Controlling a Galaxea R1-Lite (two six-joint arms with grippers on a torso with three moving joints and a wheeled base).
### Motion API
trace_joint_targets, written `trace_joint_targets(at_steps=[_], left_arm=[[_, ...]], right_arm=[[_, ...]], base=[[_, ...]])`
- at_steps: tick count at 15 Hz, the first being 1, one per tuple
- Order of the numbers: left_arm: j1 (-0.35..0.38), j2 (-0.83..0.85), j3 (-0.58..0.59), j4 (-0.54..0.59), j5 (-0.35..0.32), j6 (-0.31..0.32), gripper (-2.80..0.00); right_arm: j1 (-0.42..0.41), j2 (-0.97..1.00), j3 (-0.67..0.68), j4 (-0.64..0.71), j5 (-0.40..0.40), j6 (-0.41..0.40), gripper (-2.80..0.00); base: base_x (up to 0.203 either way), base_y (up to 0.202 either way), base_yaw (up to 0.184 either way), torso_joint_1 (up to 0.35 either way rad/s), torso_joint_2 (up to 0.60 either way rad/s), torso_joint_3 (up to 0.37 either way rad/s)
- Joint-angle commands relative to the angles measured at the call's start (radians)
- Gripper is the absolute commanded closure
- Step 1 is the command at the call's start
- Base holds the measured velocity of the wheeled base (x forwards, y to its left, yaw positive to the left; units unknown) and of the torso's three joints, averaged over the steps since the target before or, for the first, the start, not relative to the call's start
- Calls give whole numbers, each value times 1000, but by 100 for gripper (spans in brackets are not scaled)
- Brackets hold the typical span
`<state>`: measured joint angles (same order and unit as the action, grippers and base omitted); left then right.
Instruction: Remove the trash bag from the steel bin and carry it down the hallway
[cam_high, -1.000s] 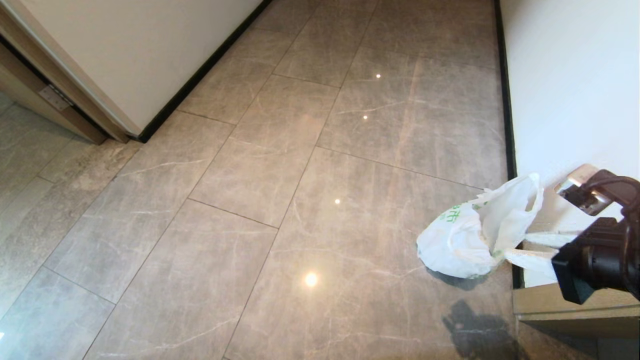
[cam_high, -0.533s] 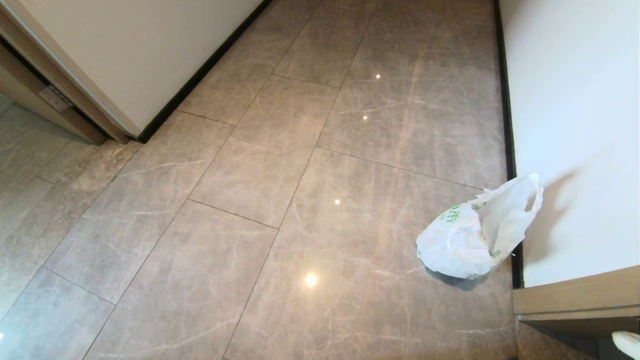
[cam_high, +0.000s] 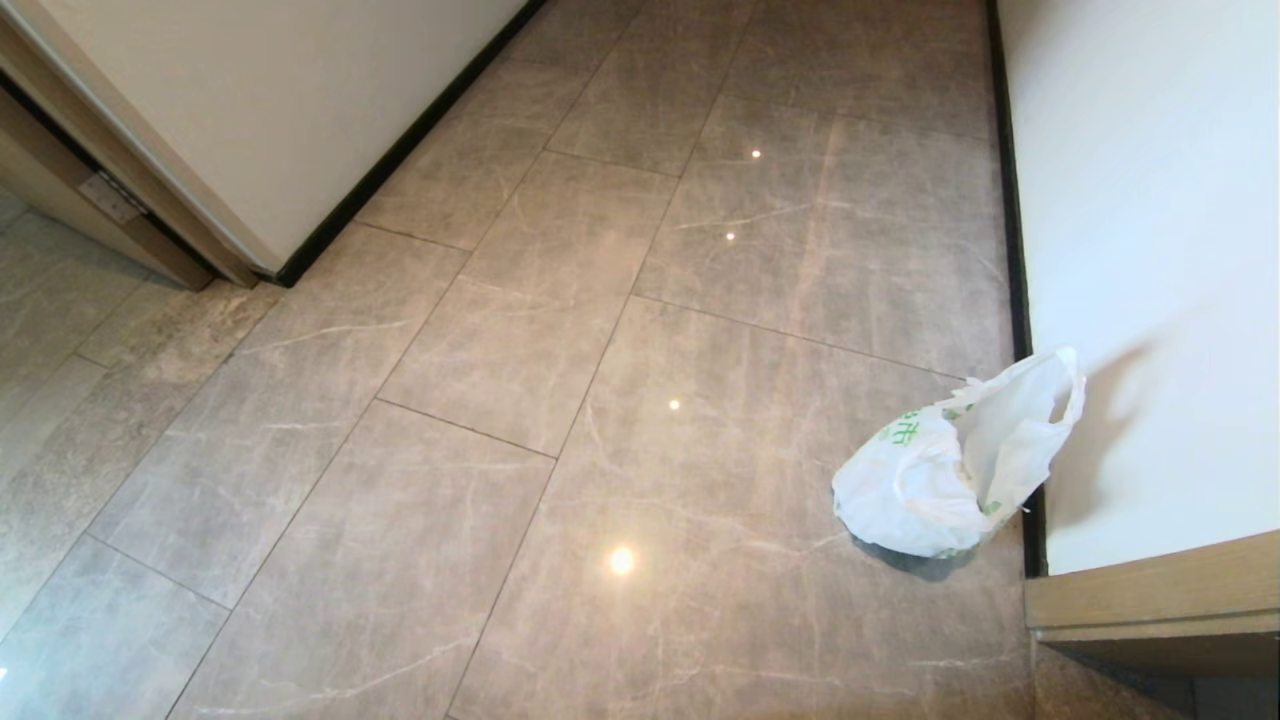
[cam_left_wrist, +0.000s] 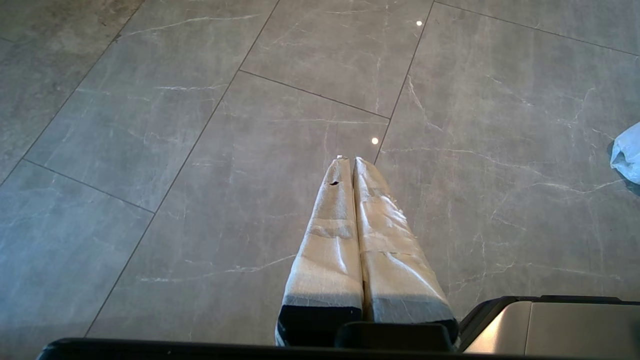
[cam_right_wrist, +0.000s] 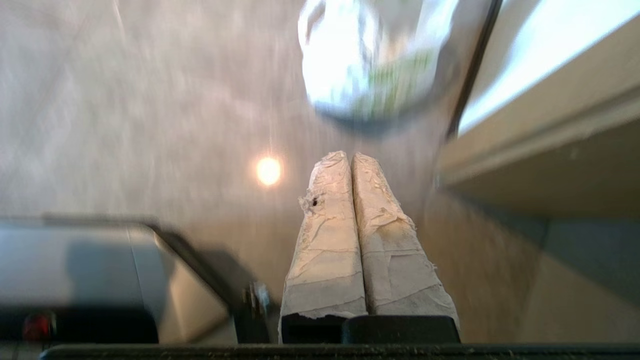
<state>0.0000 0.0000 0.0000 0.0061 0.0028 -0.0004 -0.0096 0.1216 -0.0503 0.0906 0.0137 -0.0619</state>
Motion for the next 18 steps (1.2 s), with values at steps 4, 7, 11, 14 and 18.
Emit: trace_joint_targets(at_steps=[4, 7, 11, 14, 18], left_arm=[[0, 0, 0, 0, 0, -1, 0], [0, 0, 0, 0, 0, -1, 0], [0, 0, 0, 0, 0, 0, 0], [0, 0, 0, 0, 0, 0, 0], [0, 0, 0, 0, 0, 0, 0]], right_arm=[[5, -122, 26, -35, -9, 17, 0], [3, -122, 27, -38, -10, 25, 0], [3, -122, 27, -38, -9, 25, 0], [3, -122, 27, -38, -11, 25, 0], [3, -122, 27, -38, -11, 24, 0]], base=[[0, 0, 0, 0, 0, 0], [0, 0, 0, 0, 0, 0], [0, 0, 0, 0, 0, 0], [0, 0, 0, 0, 0, 0], [0, 0, 0, 0, 2, 30]])
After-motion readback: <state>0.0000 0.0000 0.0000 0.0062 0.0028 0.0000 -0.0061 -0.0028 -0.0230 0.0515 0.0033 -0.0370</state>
